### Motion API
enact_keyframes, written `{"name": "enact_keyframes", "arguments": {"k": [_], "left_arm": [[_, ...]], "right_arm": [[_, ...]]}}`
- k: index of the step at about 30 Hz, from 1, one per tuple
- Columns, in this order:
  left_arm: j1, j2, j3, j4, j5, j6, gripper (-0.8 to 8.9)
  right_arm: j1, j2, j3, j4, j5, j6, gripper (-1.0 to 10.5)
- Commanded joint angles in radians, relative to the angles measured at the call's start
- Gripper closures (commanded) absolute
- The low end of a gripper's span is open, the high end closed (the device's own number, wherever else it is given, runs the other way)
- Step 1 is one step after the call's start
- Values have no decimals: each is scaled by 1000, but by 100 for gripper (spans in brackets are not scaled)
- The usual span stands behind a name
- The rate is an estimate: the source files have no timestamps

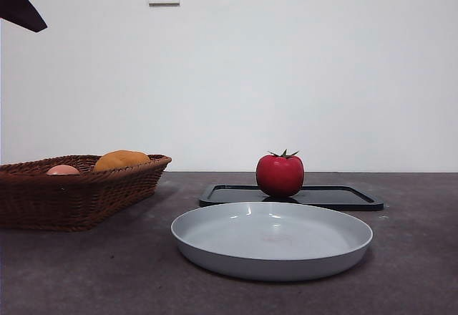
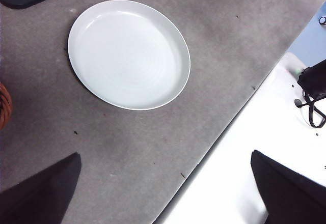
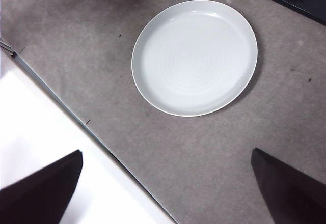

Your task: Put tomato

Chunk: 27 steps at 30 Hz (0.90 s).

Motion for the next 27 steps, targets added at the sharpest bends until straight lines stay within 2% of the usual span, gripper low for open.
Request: {"name": "enact_keyframes", "arguments": {"k": [1,3,8,10,27], "left_arm": [[-6,7,24,6,6,12,356],[-6,7,24,6,6,12,472],[-6,7,24,7,6,12,731],[-6,7,24,7,6,12,810],[-6,7,24,7,6,12,806]], "right_arm": [[7,3,5,7,-4,10,436],[7,3,5,7,-4,10,528],[7,3,5,7,-4,10,870],[7,3,5,7,-4,8,940],[7,3,6,7,-3,6,940]]}}
